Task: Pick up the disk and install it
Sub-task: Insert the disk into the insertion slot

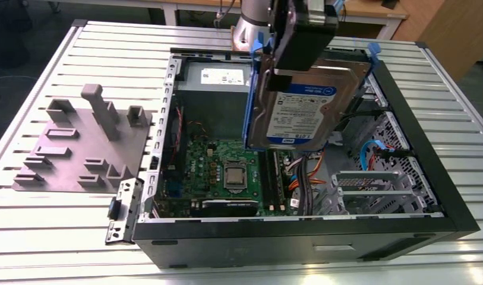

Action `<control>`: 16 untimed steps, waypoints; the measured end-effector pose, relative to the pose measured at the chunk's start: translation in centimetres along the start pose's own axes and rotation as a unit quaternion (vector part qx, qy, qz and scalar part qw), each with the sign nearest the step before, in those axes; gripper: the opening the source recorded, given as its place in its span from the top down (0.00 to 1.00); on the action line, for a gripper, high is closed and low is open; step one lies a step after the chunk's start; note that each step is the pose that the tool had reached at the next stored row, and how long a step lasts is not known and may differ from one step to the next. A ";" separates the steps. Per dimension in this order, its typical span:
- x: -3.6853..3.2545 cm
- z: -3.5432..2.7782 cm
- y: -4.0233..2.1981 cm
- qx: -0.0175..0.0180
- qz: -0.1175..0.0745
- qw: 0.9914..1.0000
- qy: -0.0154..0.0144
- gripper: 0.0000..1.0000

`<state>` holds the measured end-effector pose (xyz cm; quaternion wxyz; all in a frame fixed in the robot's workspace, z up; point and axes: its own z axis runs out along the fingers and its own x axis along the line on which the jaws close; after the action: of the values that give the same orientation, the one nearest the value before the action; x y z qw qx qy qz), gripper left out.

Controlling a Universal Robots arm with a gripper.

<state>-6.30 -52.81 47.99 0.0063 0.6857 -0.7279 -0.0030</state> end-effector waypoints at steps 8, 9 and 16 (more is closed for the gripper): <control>0.04 0.02 -1.17 0.000 0.000 1.000 0.000 0.64; 0.07 0.02 -1.20 0.000 0.000 1.000 0.000 0.64; 0.14 0.02 -1.23 0.000 0.000 1.000 0.000 0.64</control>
<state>-5.07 -53.02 47.95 0.0062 0.6857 -0.7279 -0.0031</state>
